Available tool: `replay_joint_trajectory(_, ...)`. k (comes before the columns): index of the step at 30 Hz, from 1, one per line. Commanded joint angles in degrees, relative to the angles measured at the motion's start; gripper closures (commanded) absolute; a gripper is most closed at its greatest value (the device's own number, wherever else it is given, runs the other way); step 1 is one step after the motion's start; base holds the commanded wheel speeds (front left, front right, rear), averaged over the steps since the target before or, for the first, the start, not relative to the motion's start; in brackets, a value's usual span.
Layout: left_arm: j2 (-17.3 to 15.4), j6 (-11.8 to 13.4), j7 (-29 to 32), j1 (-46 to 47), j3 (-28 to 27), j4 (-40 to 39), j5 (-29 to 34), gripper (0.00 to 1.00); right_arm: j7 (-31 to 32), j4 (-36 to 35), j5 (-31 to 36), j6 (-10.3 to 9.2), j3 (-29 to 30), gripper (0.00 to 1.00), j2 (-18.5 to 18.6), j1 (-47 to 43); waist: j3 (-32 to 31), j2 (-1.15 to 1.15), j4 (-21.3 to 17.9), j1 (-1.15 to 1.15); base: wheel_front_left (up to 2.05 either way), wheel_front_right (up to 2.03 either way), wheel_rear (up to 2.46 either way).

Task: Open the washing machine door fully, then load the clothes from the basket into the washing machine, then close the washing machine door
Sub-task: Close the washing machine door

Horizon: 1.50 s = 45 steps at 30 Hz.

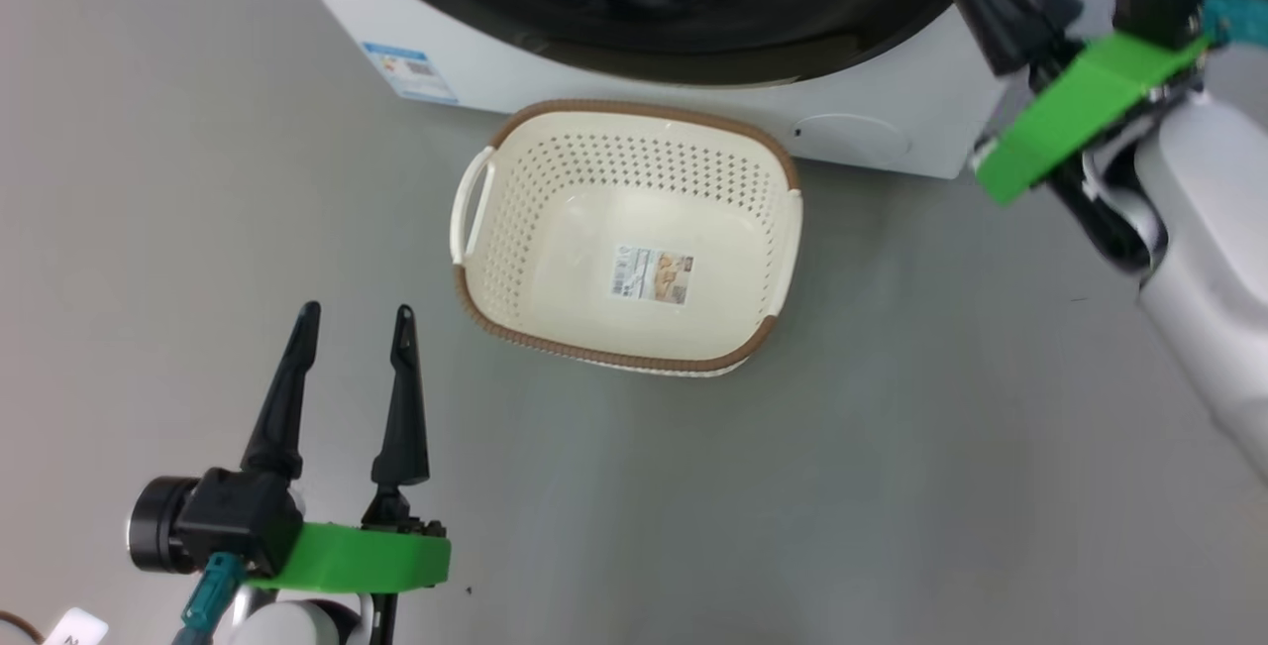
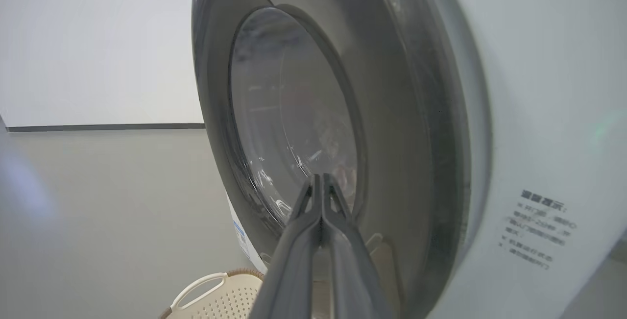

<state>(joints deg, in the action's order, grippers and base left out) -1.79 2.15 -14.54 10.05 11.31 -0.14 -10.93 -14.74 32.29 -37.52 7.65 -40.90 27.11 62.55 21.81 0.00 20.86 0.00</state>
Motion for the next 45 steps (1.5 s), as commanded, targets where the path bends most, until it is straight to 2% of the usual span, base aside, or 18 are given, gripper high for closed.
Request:
replay_joint_trajectory(1, -1.1, -0.7, -0.5, -0.3, -2.6, -0.5, 1.1, 0.0, -0.3, -3.0, 1.4, -0.16, 2.2, 1.0, -0.3, -5.0, -2.6, 0.0, -2.5, 0.0, 0.0, 0.0, 0.0)
replay_joint_trajectory(7, -1.1, -2.1, -0.5, -1.5, -4.1, 0.3, 2.5, 0.0, -0.3, -9.0, 4.6, -0.16, 9.8, 1.0, -1.3, -17.4, -5.8, 0.0, -5.3, 0.0, 0.0, 0.0, 0.0)
replay_joint_trajectory(16, -1.4, -3.9, -0.5, -4.6, -6.2, 1.6, 3.8, 0.0, -0.3, -15.3, 9.3, -0.16, 20.3, 1.0, -5.2, -33.5, -10.7, 0.0, -8.6, 0.0, 0.0, 0.0, 0.0)
replay_joint_trajectory(17, -1.4, -4.0, -0.5, -4.9, -6.5, 1.7, 3.9, 0.0, -0.3, -16.1, 9.5, -0.16, 21.6, 0.67, -5.9, -35.1, -11.2, 0.0, -8.9, 0.0, 0.0, 0.0, 0.0)
replay_joint_trajectory(18, -1.4, -4.0, -0.5, -4.9, -6.5, 1.7, 3.9, 0.0, -0.3, -16.1, 9.5, -0.16, 21.6, 0.67, -5.9, -35.1, -11.2, 0.0, -8.9, 0.0, 0.0, 0.0, 0.0)
replay_joint_trajectory(19, -1.5, -4.2, -0.5, -5.3, -6.7, 1.8, 4.0, 0.0, -0.3, -16.5, 9.9, -0.16, 22.8, 0.4, -6.4, -36.7, -11.7, 0.0, -9.3, 0.0, 0.0, 0.0, 0.0)
replay_joint_trajectory(20, -1.6, -4.2, -0.5, -5.7, -7.0, 1.9, 4.0, 0.0, -0.3, -17.0, 10.5, -0.16, 24.0, 0.0, -7.0, -38.1, -12.2, 0.0, -9.6, 0.0, 0.0, 0.0, 0.0)
replay_joint_trajectory(30, -2.5, -5.2, -0.5, -9.8, -8.7, 2.9, 4.1, 0.0, -0.3, -20.5, 14.8, -0.16, 32.7, 0.0, -13.1, -50.7, -17.9, 0.0, -13.0, 0.0, 0.0, 0.0, 0.0)
replay_joint_trajectory(37, -3.4, -5.4, -0.5, -12.6, -9.7, 3.4, 3.9, 0.0, -0.3, -23.3, 17.6, -0.16, 36.7, 0.0, -15.6, -57.6, -20.8, 0.0, -15.3, 0.0, 0.0, 0.0, 0.0)
replay_joint_trajectory(45, -3.8, -5.1, -0.5, -15.3, -10.4, 3.1, 3.3, 0.0, -0.2, -26.7, 19.7, -0.16, 38.8, 0.0, -17.5, -63.6, -22.4, 0.0, -17.5, 0.0, 0.0, 0.0, 0.0)
